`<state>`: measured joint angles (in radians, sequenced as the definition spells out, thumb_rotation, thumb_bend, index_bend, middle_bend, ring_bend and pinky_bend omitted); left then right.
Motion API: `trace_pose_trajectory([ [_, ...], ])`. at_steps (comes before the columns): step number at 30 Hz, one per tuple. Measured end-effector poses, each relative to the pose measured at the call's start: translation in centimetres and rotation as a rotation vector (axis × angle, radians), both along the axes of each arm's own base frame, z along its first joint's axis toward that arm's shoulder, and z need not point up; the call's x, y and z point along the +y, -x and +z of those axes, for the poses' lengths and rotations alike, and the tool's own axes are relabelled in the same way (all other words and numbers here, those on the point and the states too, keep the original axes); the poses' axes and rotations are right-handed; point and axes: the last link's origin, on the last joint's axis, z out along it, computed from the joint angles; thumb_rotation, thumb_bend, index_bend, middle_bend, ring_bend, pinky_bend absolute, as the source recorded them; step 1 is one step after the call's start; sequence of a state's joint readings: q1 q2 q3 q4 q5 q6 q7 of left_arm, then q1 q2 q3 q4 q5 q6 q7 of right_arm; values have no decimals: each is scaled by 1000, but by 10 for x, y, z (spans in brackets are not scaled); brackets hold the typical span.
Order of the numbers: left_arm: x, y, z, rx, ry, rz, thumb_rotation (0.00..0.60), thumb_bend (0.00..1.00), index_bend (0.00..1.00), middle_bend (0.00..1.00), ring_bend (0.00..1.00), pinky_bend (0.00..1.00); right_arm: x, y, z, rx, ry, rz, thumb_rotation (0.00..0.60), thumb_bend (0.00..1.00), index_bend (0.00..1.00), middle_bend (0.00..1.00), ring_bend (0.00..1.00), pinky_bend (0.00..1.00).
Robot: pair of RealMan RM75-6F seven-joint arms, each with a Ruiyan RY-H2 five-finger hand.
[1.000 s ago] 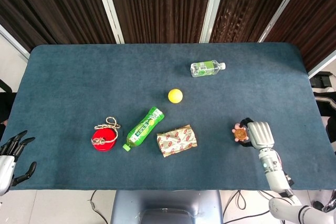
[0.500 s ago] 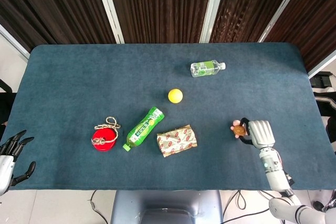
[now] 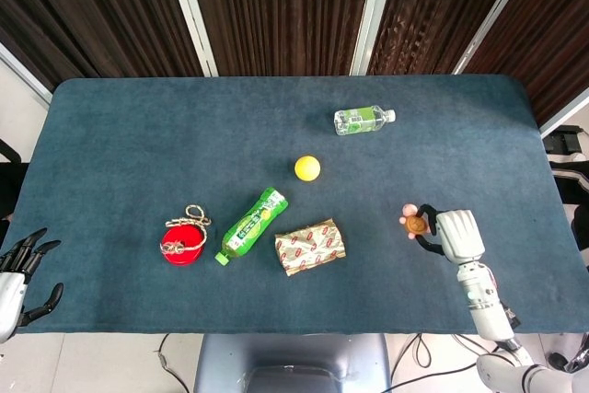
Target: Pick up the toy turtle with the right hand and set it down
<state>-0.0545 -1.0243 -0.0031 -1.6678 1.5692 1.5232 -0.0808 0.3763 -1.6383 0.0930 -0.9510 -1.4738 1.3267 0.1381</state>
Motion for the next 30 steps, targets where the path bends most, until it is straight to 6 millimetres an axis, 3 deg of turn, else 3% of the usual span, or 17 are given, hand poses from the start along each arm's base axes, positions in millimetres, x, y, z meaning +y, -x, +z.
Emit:
trace_pose_trajectory([
  [3,1,0,0,0,2,2,600,389,195,63,102,231,1,1,-2,-5,-18,-22,600,527,997,845,1000,1000],
  [5,1,0,0,0,3,3,600,389,195,63,102,232,2,3,-3,-2,-39,-37,600,463,932,820,1000,1000],
  [12,1,0,0,-4,1,3,600,389,192,64,103,233,8,3,1,15,-102,-77,600,166,369,434,1000,962],
  [15,1,0,1,-4,2,3,600,389,193,64,103,232,12,5,4,35,-125,-96,600,80,173,342,996,934],
  [18,1,0,1,-3,2,3,600,389,194,64,103,233,18,6,8,63,-151,-120,600,23,60,298,972,924],
  [21,2,0,1,-3,2,3,600,389,195,64,103,233,26,3,15,87,-170,-141,600,12,35,293,958,915],
  [23,2,0,1,-3,3,4,600,389,195,64,103,233,32,-1,22,85,-176,-155,600,12,70,292,951,910],
  [26,1,0,1,-3,1,5,600,389,196,65,103,234,42,-9,32,53,-151,-161,600,12,335,318,874,901],
  [27,1,1,1,-2,0,5,600,389,196,65,103,234,44,-11,36,45,-131,-156,600,12,458,374,837,895],
  [28,1,1,1,-1,0,4,600,389,196,65,103,234,47,-12,41,39,-106,-147,600,12,522,430,810,883],
  [30,1,1,1,1,1,4,600,389,196,65,103,234,53,-15,54,34,-35,-115,600,12,556,481,759,846],
])
